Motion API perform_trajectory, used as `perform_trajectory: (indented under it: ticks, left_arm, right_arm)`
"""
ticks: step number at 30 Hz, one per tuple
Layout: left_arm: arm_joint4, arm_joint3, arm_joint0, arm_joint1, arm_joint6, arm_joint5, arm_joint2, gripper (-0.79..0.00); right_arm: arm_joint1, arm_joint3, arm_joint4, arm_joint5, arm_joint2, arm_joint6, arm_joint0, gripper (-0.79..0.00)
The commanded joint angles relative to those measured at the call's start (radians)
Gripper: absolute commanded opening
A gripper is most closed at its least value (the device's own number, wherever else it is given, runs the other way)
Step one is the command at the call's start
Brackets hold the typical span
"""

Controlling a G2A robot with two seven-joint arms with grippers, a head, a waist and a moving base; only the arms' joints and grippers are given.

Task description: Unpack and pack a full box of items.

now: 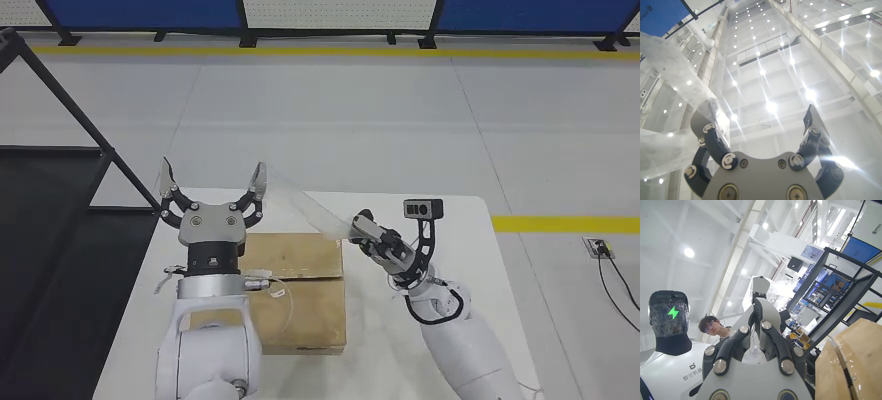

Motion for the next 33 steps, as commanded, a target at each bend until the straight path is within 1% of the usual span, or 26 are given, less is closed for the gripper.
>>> perform_trajectory:
  ticks: [1, 7, 13, 22, 28, 33]
  left_arm:
    - [0.004, -0.005, 0.014, -0.001, -0.013, -0.001, -0.009, 0.000]
    - [0.056, -0.004, 0.063, 0.000, -0.072, -0.008, -0.037, 0.000]
    - [0.164, 0.021, 0.120, 0.005, -0.154, -0.014, -0.074, 0.000]
    - [0.378, 0.074, 0.212, 0.020, -0.305, -0.008, -0.152, 0.000]
    - [0.448, 0.089, 0.256, 0.027, -0.373, -0.004, -0.201, 0.000]
    - [0.478, 0.102, 0.276, 0.030, -0.388, -0.019, -0.231, 0.000]
  right_arm:
    - [0.002, -0.035, -0.022, -0.004, 0.010, -0.029, -0.014, -0.785]
    - [0.006, -0.135, -0.055, -0.007, 0.030, -0.090, -0.054, -0.785]
    - [0.009, -0.201, -0.088, 0.005, 0.038, -0.123, -0.078, -0.785]
    - [0.009, -0.250, -0.136, 0.025, 0.034, -0.170, -0.085, -0.785]
    - [0.009, -0.269, -0.170, 0.041, 0.026, -0.196, -0.084, -0.785]
    - [0.008, -0.275, -0.188, 0.060, 0.017, -0.207, -0.080, -0.785]
